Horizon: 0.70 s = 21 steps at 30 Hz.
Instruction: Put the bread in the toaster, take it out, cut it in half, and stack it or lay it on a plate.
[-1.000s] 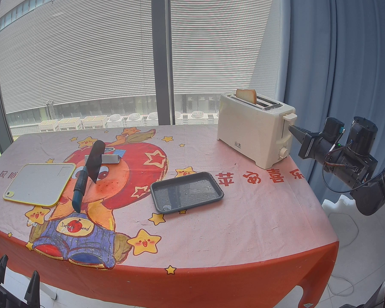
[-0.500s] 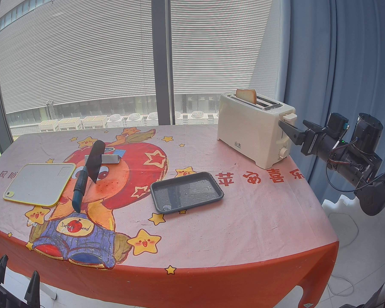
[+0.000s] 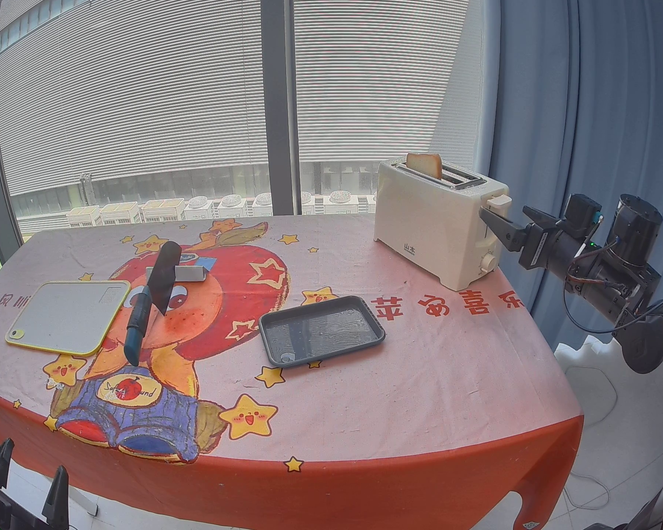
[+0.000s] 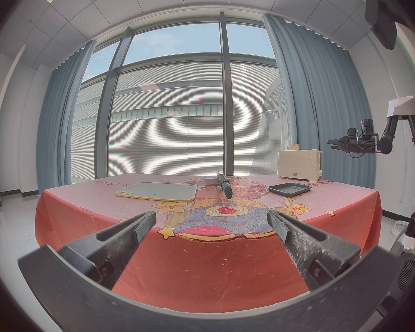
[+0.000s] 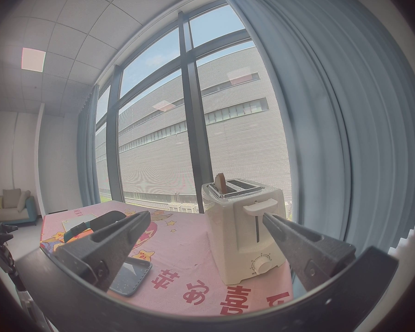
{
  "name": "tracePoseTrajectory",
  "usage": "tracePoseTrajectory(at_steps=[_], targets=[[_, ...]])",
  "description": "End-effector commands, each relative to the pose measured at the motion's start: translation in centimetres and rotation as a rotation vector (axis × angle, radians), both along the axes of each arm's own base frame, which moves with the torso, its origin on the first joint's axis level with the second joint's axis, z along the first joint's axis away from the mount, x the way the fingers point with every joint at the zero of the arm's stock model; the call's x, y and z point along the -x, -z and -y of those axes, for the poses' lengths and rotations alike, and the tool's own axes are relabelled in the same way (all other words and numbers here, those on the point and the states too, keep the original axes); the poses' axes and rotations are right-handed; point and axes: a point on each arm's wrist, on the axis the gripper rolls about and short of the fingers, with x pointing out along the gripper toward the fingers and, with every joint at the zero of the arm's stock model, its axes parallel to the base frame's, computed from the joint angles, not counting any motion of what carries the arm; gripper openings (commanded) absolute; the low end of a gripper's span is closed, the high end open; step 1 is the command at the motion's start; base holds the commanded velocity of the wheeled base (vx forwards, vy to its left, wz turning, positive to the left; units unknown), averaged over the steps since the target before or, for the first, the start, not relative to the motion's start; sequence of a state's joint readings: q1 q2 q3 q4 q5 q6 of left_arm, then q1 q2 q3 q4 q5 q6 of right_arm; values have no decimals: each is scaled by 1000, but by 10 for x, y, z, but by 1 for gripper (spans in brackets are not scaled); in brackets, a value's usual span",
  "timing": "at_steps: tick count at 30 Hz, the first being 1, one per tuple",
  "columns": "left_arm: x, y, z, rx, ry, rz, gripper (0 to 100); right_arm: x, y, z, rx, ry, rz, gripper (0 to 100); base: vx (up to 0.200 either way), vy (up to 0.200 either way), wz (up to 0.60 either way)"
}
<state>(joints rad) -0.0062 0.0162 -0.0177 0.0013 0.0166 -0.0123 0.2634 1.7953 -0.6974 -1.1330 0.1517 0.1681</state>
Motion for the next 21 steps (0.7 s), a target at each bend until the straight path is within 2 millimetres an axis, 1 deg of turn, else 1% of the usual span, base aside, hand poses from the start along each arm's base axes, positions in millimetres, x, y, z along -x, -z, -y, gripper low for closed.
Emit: tracePoseTrajectory(at_steps=[1,5,12,18,21], targets=[[0,5,0,0,0,-5,100,1,-1,0,1,9,4,100,0,0,0],[0,5,0,0,0,-6,100,2,-2,1,10,26,10,100,0,0,0],[0,5,0,0,0,-6,100,5,-15,7,25,41,24,100,0,0,0],[0,5,0,0,0,-6,100,-1,-32,11,63,58,6,100,0,0,0],[0,5,0,0,0,-5,100,-6,-38,15,78,74,-16,100,0,0,0]])
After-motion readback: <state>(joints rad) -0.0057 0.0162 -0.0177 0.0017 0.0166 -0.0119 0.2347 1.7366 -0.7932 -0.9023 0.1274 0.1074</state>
